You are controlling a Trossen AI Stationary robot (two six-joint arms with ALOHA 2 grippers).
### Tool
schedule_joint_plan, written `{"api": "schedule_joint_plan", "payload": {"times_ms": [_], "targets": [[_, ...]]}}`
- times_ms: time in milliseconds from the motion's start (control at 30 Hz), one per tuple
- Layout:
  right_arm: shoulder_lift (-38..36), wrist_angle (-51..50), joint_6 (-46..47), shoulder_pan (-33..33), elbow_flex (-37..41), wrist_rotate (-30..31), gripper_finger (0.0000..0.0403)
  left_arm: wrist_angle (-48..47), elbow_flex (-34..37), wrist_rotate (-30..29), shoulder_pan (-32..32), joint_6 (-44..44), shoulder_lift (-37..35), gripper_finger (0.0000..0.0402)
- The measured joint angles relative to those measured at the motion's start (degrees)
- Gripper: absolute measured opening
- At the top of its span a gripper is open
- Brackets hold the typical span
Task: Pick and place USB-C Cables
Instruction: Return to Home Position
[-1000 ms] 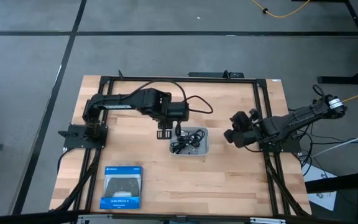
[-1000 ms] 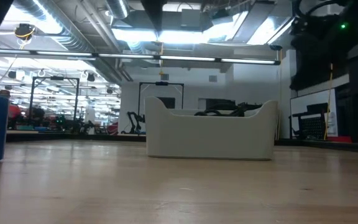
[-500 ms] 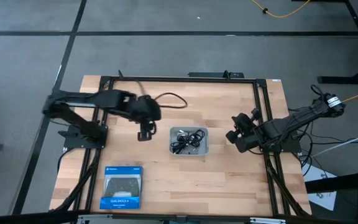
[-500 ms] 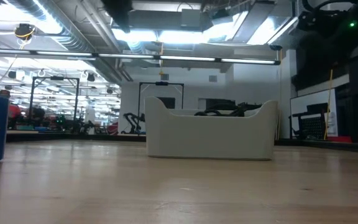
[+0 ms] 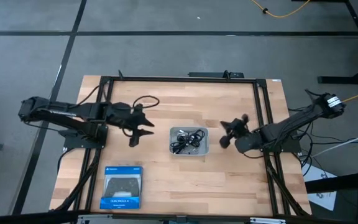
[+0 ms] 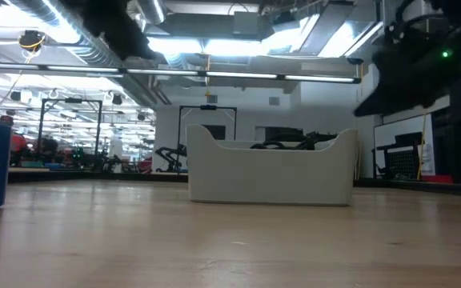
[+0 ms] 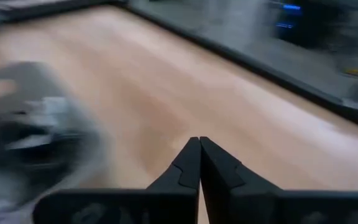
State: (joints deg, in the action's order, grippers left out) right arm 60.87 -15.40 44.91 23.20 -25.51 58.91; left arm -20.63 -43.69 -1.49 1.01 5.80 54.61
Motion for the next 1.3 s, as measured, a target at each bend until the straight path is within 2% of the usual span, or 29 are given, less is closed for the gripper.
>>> {"api": "schedule_joint_plan", "payload": {"times_ms": [167, 267, 367, 533, 767, 900, 1300], "targets": [[0.01, 29.12, -27.17, -2.26, 3.51, -15.4, 0.0008, 10.56, 9.14, 5.83, -2.05, 1.62, -5.6, 0.0151], [-0.09, 37.37, -38.12, -5.35, 3.56, -25.15, 0.0008, 14.62, 12.87, 7.63, -3.54, 1.62, -8.78, 0.0151], [-0.38, 37.55, -40.35, -9.14, 3.57, -30.14, 0.0008, 15.88, 16.31, 8.52, -4.87, 2.0, -12.25, 0.0151], [-0.34, 34.05, -37.72, -14.66, 3.59, -38.85, 0.0008, 18.91, 21.98, 8.74, -6.28, 4.27, -17.45, 0.0151], [-3.07, 29.53, -37.38, -18.41, 3.59, -40.03, 0.0008, 23.05, 28.66, 7.92, -7.8, 6.7, -26.13, 0.0151], [-5.95, 23.98, -35.61, -18.6, 3.59, -40.06, 0.0008, 23.16, 32.25, 6.33, -7.88, 7.66, -31.68, 0.0151], [-14.74, 12.38, -34.79, -18.6, 3.59, -39.07, 0.0008, 24.19, 41.44, 7.04, -7.86, 11.16, -44.43, 0.0151]]}}
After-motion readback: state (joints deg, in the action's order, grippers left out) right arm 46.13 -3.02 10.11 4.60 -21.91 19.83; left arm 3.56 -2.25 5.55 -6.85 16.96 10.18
